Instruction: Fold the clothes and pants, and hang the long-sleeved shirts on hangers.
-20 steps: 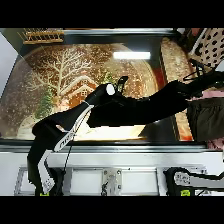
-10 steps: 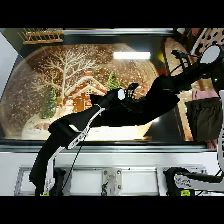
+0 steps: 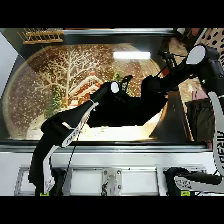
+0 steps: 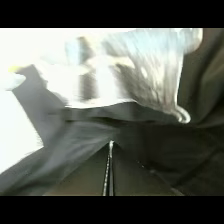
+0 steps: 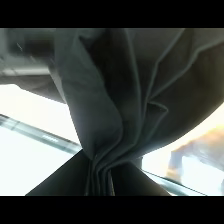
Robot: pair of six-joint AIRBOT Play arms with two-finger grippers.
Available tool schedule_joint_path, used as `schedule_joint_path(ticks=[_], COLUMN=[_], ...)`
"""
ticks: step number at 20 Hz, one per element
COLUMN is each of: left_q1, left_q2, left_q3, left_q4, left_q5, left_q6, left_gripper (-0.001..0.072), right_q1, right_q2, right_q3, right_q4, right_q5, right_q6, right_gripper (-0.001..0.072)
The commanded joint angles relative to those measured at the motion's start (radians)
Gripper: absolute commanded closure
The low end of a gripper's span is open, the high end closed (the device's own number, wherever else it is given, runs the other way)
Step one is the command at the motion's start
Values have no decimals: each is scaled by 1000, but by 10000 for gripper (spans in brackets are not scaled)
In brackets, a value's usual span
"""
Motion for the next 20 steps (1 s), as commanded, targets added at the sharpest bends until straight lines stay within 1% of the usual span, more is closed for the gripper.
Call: schedule_joint_path(ticks=[1, 3, 5, 9, 12, 13, 14, 15, 16, 17, 18, 19, 20], left_q1=[103, 177, 254, 409, 498, 521, 540, 557, 565, 575, 582, 583, 583], left_q2=[91, 155, 212, 319, 381, 400, 416, 430, 442, 452, 459, 467, 482], left_q3=[1, 0, 0, 0, 0, 0, 0, 0, 0, 0, 0, -1, -17], left_q4=[124, 206, 235, 237, 236, 236, 236, 236, 236, 236, 236, 237, 236], left_q5=[-48, -82, -110, -165, -205, -213, -217, -219, -221, -227, -232, -236, -225], left_q6=[0, 0, 0, 1, 2, 4, 4, 3, 3, 3, 3, 3, 3], left_gripper=[699, 698, 699, 698, 698, 698, 698, 698, 698, 698, 698, 698, 698], right_q1=[63, 116, 172, 291, 393, 434, 477, 516, 552, 579, 590, 589, 578], right_q2=[-3, -12, -29, -112, -208, -249, -295, -337, -372, -393, -397, -386, -361], right_q3=[1, 1, 1, 1, 1, 1, 1, 1, 1, 1, 1, 0, -3], right_q4=[33, 33, 41, 100, 101, 103, 119, 156, 240, 339, 425, 447, 423], right_q5=[-60, -109, -171, -330, -480, -546, -635, -731, -817, -855, -856, -857, -856], right_q6=[46, 73, 100, 146, 166, 165, 164, 155, 79, -26, -109, -125, -141], right_gripper=[693, 694, 693, 693, 692, 680, 511, 255, 94, 79, 81, 81, 82])
